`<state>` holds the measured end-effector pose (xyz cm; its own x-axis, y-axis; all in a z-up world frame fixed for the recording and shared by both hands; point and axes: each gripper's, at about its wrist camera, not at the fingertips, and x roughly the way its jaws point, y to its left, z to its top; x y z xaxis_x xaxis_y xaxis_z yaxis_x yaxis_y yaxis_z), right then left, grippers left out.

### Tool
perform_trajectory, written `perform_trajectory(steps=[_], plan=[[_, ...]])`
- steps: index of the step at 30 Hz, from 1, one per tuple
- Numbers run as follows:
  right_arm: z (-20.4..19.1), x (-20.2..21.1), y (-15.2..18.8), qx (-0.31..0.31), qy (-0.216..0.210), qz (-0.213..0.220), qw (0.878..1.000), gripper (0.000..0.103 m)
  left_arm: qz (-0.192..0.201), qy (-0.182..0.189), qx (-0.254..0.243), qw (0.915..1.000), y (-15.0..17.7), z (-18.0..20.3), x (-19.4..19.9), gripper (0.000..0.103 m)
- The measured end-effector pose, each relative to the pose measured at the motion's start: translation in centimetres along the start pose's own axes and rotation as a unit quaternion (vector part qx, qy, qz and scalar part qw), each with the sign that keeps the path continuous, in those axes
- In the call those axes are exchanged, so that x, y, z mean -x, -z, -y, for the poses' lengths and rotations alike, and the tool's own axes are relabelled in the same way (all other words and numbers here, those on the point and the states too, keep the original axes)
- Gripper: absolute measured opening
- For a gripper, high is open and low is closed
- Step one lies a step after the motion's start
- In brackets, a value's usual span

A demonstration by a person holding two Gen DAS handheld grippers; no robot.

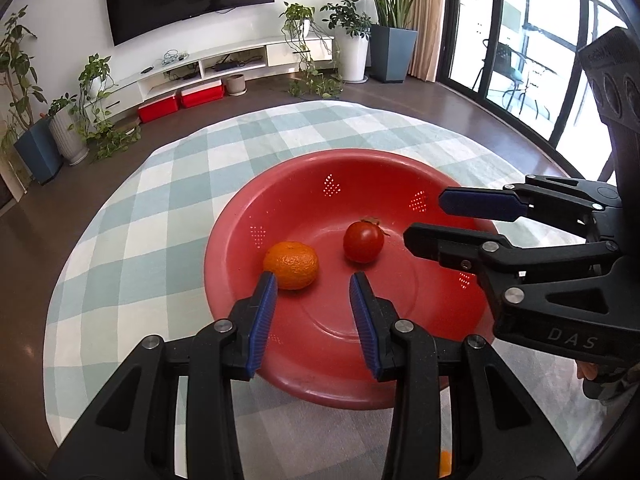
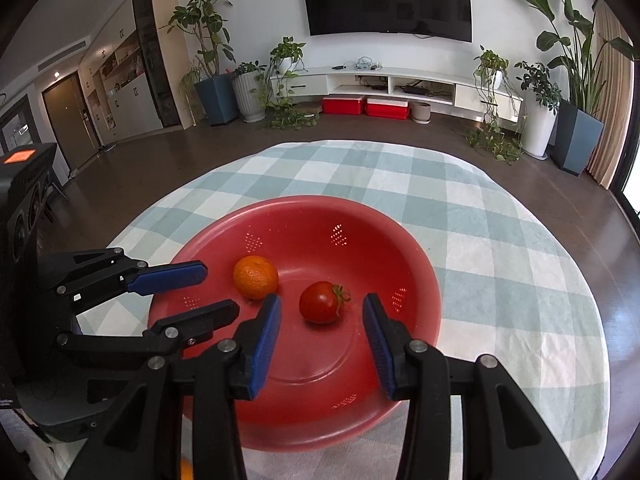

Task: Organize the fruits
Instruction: 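Open left tool to drop the mandarin while right tool drops tomato into bowl, then withdraw both open tools from the bowl back toward the remaining fruit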

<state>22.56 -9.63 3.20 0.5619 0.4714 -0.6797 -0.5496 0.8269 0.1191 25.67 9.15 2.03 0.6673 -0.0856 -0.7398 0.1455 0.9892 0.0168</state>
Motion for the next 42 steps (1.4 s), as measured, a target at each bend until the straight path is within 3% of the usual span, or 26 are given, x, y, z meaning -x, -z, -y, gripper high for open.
perform_trajectory(steps=[7, 16, 29, 42], plan=[[-0.7, 3.2, 1.6, -0.010, -0.007, 0.029, 0.999, 0.051, 0.017, 0.002, 0.019, 0.9997, 0.9, -0.5, 2.8, 0.036], [-2.1, 6.0, 4.6, -0.021, -0.023, 0.044, 0.999, 0.051, 0.021, 0.005, 0.049, 0.9986, 4.5, -1.0, 6.4, 0.036], [-4.2, 8.4, 10.4, -0.027, -0.040, 0.031, 0.998, 0.051, 0.005, 0.011, 0.076, 0.9970, 11.2, -0.6, 10.4, 0.036], [-6.1, 8.8, 14.1, -0.012, -0.044, 0.010, 0.999, 0.051, -0.003, 0.019, 0.094, 0.9954, 15.4, 0.1, 12.7, 0.036]])
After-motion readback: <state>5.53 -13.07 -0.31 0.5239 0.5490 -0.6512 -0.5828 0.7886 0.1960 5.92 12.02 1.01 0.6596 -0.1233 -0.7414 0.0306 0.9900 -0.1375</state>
